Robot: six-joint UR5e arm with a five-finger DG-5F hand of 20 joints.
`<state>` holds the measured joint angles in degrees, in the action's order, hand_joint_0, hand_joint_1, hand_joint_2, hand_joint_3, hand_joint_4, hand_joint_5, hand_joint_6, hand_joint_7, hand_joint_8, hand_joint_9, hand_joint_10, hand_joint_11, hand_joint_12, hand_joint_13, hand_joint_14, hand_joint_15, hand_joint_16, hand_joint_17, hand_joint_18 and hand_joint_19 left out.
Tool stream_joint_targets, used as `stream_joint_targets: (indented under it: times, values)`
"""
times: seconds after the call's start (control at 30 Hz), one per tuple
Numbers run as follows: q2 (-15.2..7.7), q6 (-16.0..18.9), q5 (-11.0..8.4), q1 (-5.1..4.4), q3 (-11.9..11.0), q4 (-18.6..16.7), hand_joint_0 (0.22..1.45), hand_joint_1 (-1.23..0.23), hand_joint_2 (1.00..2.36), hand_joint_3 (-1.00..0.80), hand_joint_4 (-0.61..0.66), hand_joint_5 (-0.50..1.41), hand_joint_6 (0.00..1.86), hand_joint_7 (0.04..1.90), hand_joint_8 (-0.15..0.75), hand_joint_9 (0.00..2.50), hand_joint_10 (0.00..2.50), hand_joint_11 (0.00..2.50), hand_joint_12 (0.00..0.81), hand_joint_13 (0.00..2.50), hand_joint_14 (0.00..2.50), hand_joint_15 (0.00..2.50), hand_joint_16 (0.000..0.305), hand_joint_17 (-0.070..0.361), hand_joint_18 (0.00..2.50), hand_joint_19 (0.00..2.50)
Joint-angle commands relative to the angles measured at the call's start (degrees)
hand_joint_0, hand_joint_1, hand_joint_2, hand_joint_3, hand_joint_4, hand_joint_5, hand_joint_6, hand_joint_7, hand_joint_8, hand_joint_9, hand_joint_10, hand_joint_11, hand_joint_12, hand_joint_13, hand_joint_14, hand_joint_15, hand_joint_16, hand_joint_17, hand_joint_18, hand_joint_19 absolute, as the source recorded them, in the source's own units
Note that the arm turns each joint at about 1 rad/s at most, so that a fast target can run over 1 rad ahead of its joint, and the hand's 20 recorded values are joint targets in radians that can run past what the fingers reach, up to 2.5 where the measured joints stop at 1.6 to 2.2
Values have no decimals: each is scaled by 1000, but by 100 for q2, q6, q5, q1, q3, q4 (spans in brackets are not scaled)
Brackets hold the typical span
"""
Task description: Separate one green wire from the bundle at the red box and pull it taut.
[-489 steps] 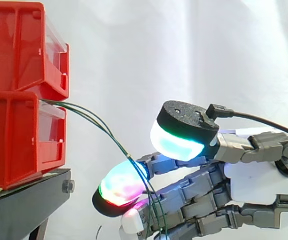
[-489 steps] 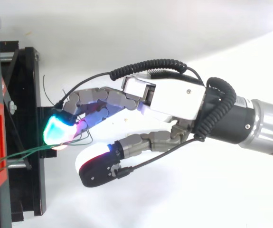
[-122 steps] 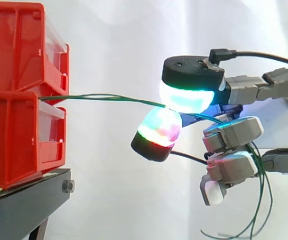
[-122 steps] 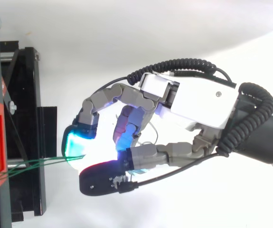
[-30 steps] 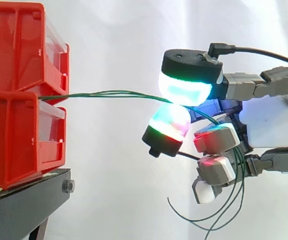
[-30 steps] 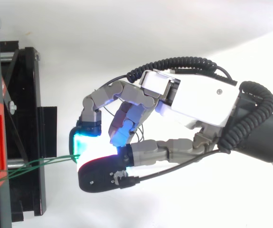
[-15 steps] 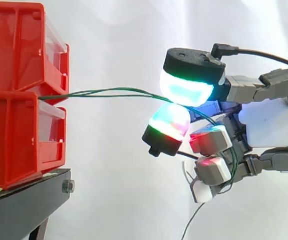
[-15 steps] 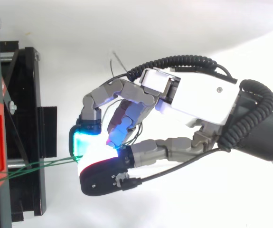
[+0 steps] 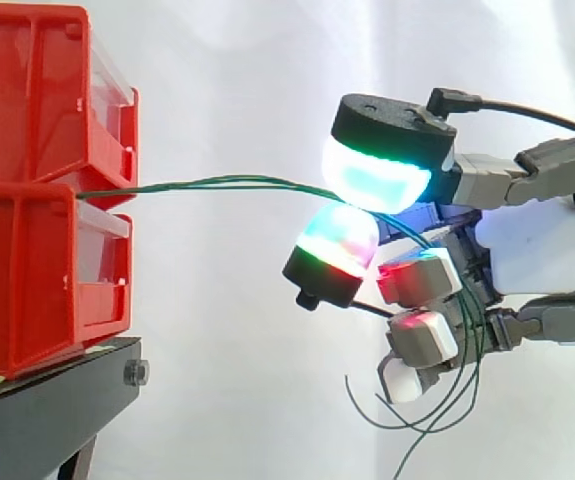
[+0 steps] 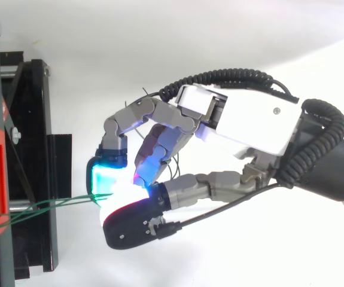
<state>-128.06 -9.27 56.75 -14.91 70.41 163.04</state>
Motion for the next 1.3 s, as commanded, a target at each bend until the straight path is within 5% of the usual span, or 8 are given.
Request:
stream_joint_targets:
  times: [0.0,0.33,0.8,1.27]
  values:
    - [0,48,3,6,8,0,621,-652,1000,-500,120,-165,899,1023,286,1273,28,1047,351,1098,29,835,56,125,732,746]
    - [0,101,11,15,-1,-9,534,-478,1000,-500,128,-154,880,1043,299,1311,29,1012,378,1123,27,823,60,135,762,765]
    - [-9,57,-15,15,-45,9,630,-720,1028,-146,74,-159,898,1140,294,1278,29,1053,361,1102,30,828,58,130,746,759]
    - [-9,-13,-103,76,43,-9,720,-749,1000,-500,17,-186,910,1069,258,1171,29,1034,337,1015,29,795,55,124,682,703]
